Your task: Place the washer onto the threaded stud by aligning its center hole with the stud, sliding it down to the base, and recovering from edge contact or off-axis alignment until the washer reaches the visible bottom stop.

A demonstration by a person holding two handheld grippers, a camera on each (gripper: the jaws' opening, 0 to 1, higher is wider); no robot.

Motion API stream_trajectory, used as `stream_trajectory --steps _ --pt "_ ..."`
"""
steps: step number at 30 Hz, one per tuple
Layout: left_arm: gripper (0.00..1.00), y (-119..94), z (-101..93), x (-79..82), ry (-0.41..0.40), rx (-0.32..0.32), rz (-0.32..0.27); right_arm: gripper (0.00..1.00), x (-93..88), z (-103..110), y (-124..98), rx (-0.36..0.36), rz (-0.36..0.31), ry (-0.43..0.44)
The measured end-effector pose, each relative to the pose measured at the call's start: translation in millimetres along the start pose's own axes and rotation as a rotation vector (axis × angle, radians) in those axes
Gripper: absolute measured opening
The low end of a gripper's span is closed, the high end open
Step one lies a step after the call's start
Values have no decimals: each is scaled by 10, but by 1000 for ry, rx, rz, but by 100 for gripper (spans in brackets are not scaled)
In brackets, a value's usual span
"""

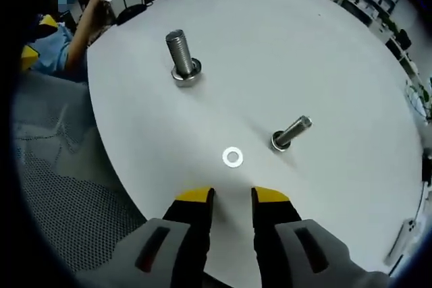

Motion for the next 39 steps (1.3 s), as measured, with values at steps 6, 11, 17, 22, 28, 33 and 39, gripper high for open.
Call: stream_trajectory --steps 6,11,17,22,28,33,39 --pt "23 -2 -5 9 1 -6 -5 26 71 12 51 33 -24 -15" --pt "23 -5 0 14 -5 -4 -13 25 120 -26 86 44 -12 -32" --pt "23 -6 0 16 0 -5 -11 24 188 -36 132 59 -13 -83" --pt "23 -4 -1 13 -1 -5 -8 16 208 1 148 55 -6 -118" --pt "23 3 0 10 -3 -7 -5 16 175 -8 131 47 -27 -115" --pt "23 5 2 10 -5 -6 -5 15 138 -20 97 82 20 -149" --pt "23 8 3 8 -5 -5 -1 15 206 -29 122 117 131 -170"
Point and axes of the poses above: the point that each gripper's makers call its tool centre point, and the gripper's own axes: y roughly forward along the fingers, z roughly to its left, x roughly out of its top, the point moved 7 cm from there along -y, roughly backward along the fingers, and after that the axes turned 11 degrees about -z, right-handed, at the moved point
